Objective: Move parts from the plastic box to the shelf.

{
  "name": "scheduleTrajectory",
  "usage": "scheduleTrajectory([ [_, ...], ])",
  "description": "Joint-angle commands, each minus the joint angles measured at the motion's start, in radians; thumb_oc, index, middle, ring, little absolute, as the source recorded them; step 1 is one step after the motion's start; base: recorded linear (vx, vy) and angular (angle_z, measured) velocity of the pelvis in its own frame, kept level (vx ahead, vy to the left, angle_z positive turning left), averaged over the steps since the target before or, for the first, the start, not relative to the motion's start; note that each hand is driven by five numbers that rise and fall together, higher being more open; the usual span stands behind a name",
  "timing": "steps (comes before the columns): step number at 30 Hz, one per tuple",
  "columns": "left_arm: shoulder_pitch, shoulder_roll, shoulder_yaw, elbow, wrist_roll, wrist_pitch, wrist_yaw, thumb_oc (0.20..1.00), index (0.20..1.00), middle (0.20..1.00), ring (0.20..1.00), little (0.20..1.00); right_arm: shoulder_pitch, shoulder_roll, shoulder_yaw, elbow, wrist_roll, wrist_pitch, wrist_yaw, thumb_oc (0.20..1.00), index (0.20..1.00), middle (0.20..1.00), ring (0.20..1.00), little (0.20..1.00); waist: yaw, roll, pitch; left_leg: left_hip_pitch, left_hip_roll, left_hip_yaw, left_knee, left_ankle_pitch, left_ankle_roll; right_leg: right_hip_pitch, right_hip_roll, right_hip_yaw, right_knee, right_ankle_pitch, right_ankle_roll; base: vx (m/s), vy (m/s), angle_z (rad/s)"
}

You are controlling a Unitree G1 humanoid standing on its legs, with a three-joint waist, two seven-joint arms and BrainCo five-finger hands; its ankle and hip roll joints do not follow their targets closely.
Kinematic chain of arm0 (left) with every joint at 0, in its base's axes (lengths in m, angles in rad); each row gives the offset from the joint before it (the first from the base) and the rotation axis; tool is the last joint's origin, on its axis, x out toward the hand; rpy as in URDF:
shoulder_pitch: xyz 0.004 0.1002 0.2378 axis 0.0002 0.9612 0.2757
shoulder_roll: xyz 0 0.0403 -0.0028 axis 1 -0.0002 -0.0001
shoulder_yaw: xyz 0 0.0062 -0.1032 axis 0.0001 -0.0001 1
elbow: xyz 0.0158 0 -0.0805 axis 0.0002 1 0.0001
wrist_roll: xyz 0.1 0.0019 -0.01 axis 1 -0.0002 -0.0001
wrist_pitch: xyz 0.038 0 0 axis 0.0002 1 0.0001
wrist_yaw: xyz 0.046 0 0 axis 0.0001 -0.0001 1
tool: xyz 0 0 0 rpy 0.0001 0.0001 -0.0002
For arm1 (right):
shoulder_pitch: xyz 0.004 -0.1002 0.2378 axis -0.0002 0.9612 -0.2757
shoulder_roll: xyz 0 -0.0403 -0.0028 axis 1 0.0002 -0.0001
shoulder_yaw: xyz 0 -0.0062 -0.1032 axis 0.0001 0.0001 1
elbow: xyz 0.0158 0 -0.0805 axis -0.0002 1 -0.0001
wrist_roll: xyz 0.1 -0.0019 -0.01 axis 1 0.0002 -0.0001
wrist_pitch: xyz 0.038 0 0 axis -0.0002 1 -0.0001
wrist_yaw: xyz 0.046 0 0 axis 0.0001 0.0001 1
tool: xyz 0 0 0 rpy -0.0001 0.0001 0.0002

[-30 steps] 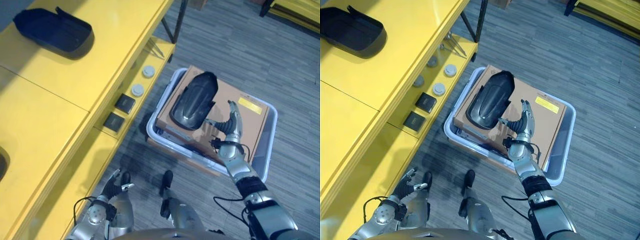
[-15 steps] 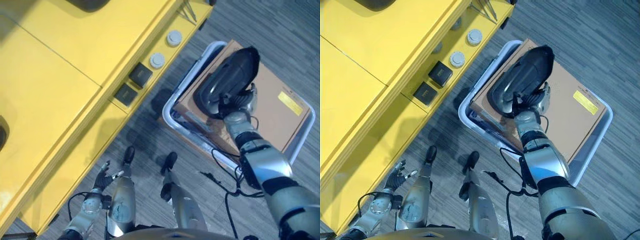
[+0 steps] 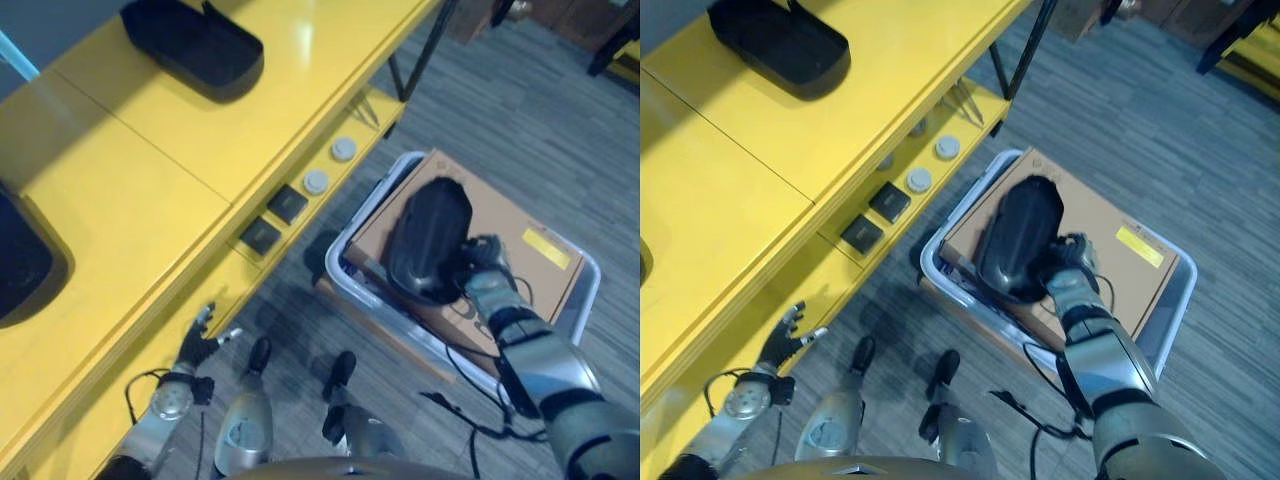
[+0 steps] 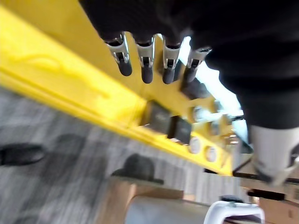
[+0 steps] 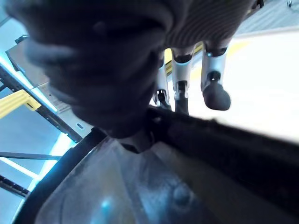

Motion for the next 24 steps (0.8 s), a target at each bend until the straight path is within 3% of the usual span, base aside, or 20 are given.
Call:
scheduleTrajectory([
  [1,0.006,0.023,0.009,-0.021,0.137,-0.050,-0.020,1.000,1.000,1.000,1.000,1.000,-0.028,-0.069,0.031,-0.102,-0.129,-0.043,-0.018,0.200,0.200,0.200,0.200,0.200,-0.020,-0.024,0.004,0.022,0.017,-0.008,-0.008,-0.093,0.030,0.064,-0.033,0.015,-0.004,-0.143,0.078,0.02,-0.016,-0.26],
  [7,-0.025,0.088,0.023,-0.182,0.244,-0.084,-0.043,1.000,1.000,1.000,1.000,1.000,0.031,-0.188,0.091,-0.411,-0.363,-0.053,0.018,0.200,0.200,0.200,0.200,0.200,-0.062,-0.017,-0.063,0.119,0.017,0.037,-0.008,-0.131,0.038,0.129,-0.031,0.060,-0.004,-0.159,0.079,0.05,-0.007,-0.27],
  [10,-0.041,0.080,0.036,-0.244,0.211,-0.094,-0.054,1.000,1.000,1.000,1.000,1.000,0.073,-0.247,0.090,-0.580,-0.463,-0.060,0.030,0.200,0.200,0.200,0.200,0.200,-0.084,-0.012,-0.093,0.151,0.011,0.046,-0.008,-0.143,0.042,0.157,-0.033,0.068,-0.004,-0.169,0.077,0.05,0.003,-0.19],
  [13,-0.050,0.022,0.022,-0.270,0.035,-0.091,-0.114,1.000,1.000,1.000,1.000,1.000,0.090,-0.293,0.077,-0.711,-0.533,-0.064,0.042,0.200,0.200,0.200,0.200,0.200,-0.101,-0.009,-0.121,0.184,0.005,0.056,-0.008,-0.154,0.046,0.187,-0.035,0.073,-0.004,-0.177,0.076,0.04,0.009,-0.12],
  [17,-0.084,-0.100,-0.041,-0.259,-0.384,-0.022,-0.200,1.000,1.000,1.000,1.000,1.000,0.106,-0.303,0.042,-0.905,-0.597,-0.062,0.051,0.200,0.200,0.200,0.200,0.200,-0.144,0.005,-0.159,0.234,0.003,0.079,-0.008,-0.167,0.051,0.229,-0.038,0.089,-0.004,-0.186,0.069,0.03,0.023,-0.07],
  [24,-0.123,-0.192,-0.105,-0.243,-0.655,0.019,-0.184,1.000,1.000,1.000,1.000,1.000,0.152,-0.265,-0.007,-1.073,-0.625,-0.065,0.031,0.200,0.200,0.200,0.200,0.200,-0.172,0.017,-0.191,0.278,0.006,0.097,-0.007,-0.182,0.055,0.266,-0.036,0.103,-0.004,-0.194,0.068,0.03,0.004,-0.12],
])
